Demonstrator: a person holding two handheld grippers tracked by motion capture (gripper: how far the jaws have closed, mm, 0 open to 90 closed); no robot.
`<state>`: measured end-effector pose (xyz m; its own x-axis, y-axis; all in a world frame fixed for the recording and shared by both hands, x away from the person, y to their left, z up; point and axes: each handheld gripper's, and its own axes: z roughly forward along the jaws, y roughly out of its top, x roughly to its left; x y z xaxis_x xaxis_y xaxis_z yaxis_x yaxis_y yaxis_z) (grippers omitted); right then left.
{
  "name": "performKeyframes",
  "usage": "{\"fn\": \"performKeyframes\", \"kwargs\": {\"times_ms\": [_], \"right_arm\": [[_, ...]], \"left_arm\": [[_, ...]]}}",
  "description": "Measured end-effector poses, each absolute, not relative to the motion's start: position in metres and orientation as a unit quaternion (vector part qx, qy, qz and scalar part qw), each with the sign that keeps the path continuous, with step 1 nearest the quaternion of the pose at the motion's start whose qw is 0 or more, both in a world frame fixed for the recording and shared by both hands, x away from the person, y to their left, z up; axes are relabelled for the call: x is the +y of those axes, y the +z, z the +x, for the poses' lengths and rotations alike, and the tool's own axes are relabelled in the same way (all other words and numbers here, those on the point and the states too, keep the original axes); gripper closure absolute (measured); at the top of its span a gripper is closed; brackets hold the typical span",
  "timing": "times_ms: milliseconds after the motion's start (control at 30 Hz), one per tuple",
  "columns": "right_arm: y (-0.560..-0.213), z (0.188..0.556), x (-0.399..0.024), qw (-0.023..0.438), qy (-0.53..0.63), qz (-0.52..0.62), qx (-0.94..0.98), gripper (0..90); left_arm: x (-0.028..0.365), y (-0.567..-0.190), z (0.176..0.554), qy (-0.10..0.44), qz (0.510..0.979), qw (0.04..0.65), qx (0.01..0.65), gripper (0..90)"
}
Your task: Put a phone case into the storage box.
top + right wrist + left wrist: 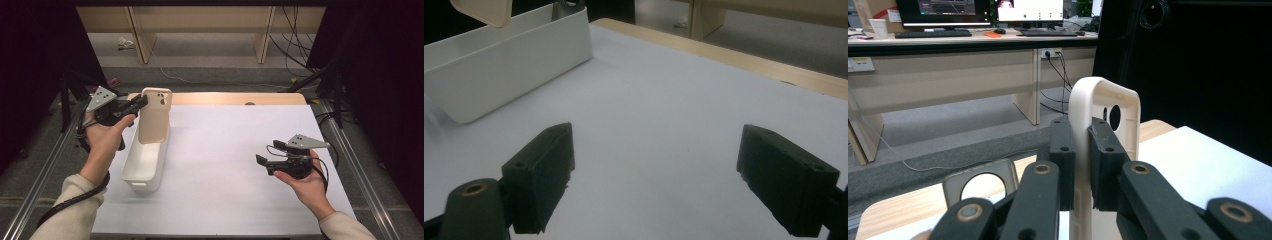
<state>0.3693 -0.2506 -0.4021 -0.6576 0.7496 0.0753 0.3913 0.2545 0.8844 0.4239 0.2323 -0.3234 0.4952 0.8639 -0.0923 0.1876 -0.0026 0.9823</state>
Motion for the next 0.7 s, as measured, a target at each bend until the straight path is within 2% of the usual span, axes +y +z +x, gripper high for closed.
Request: {"fn": "performKeyframes", "kwargs": {"times_ms": [700], "right_arm": [[-0.402, 0.369, -0.252, 0.185, 0.49, 0.376, 0.765, 16.2]], "left_arm": [[0.24, -0.328, 0.435, 0.306, 0.646, 0.567, 0.409, 82.1]]}}
